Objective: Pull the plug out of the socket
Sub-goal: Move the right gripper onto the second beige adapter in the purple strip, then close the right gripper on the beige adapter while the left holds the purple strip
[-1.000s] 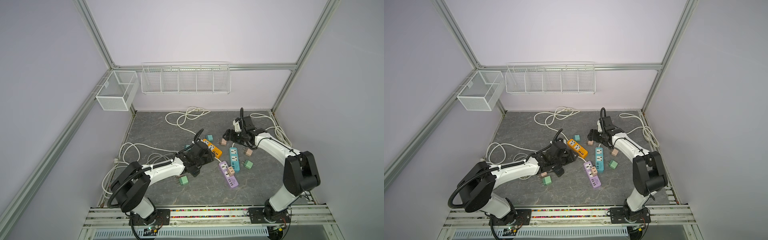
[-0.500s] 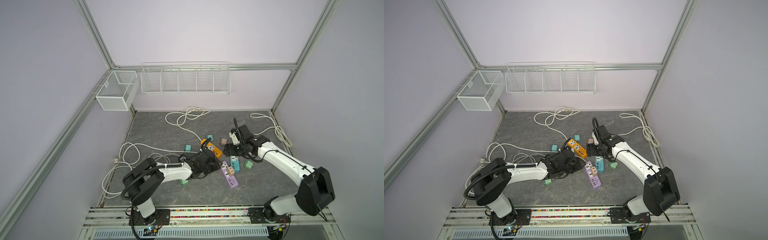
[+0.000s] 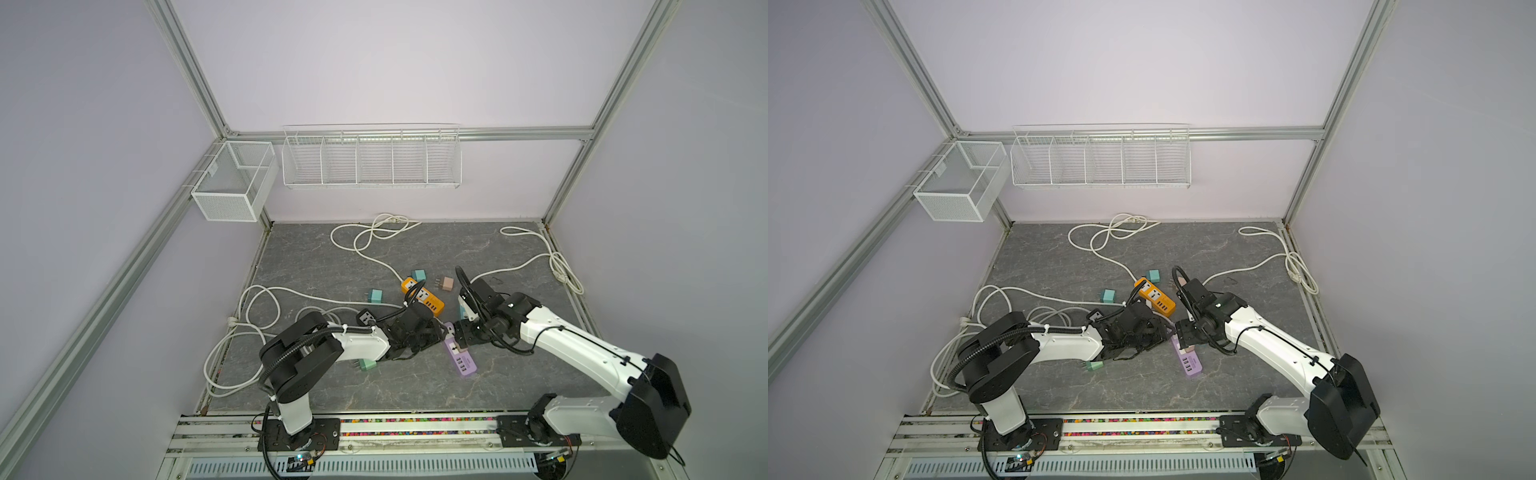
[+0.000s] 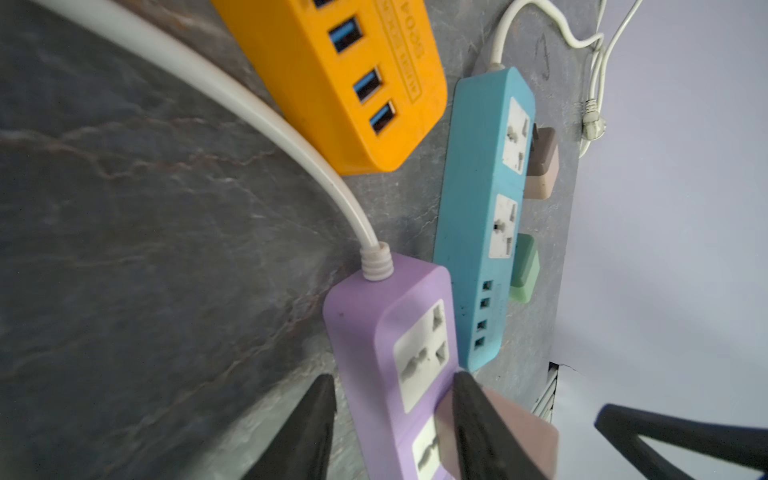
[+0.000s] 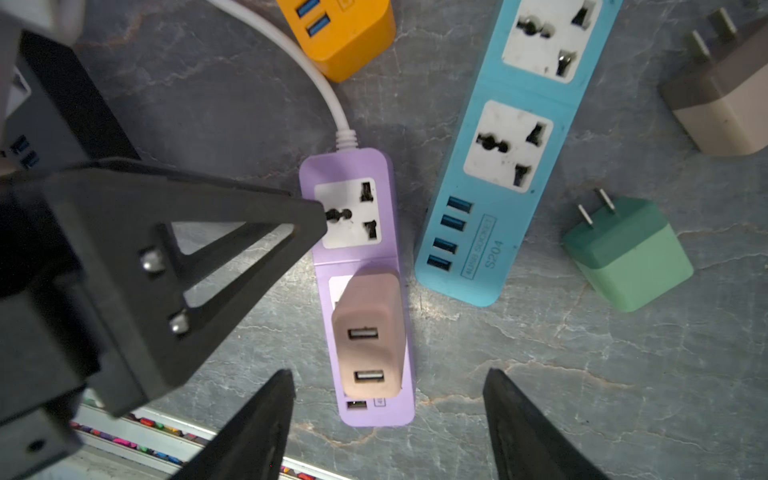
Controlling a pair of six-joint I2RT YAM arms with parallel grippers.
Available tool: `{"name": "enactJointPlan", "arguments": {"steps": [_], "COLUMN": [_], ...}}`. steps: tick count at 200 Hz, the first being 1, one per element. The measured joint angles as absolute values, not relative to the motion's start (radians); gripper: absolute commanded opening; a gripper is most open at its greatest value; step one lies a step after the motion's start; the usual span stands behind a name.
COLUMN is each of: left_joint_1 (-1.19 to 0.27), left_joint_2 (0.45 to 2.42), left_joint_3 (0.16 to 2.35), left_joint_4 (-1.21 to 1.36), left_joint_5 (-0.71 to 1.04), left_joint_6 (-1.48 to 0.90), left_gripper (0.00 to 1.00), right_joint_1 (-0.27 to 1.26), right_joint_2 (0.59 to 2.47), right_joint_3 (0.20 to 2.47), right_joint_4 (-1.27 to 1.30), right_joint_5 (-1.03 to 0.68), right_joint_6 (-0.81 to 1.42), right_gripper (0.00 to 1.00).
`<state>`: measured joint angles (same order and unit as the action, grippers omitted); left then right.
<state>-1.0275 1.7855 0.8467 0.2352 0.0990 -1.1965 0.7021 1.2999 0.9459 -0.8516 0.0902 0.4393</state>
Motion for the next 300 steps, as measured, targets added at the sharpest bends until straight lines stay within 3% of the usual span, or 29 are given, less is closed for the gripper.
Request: {"name": "enactJointPlan", "arguments": {"steps": [68,171,300], "left_joint_1": [-1.035,-1.039,-1.045], "left_joint_2": [1.817,1.829,1.829], "left_joint_3": [0.847,0.845,0.840], "left_joint_4": [0.270,0.274,0.276], "left_joint_5": [0.107,0.114,0.122], "left_joint_6": [-1.203,-1.216,-1.219], "left_gripper": [0.46,0.45,0.44], "right_joint_1": [0.736,0.738,0.742], "right_joint_2": [1.324,1.395,1.437], "right_joint_3": [0.904,0.897,0.849], "right_joint_4": [-0.818,-0.748,-0.707], "right_joint_5": [0.093,0.089,0.081], "right_joint_6": [0.468,0.467,0.467], "right_gripper": [0.57,0.44,0.38]}}
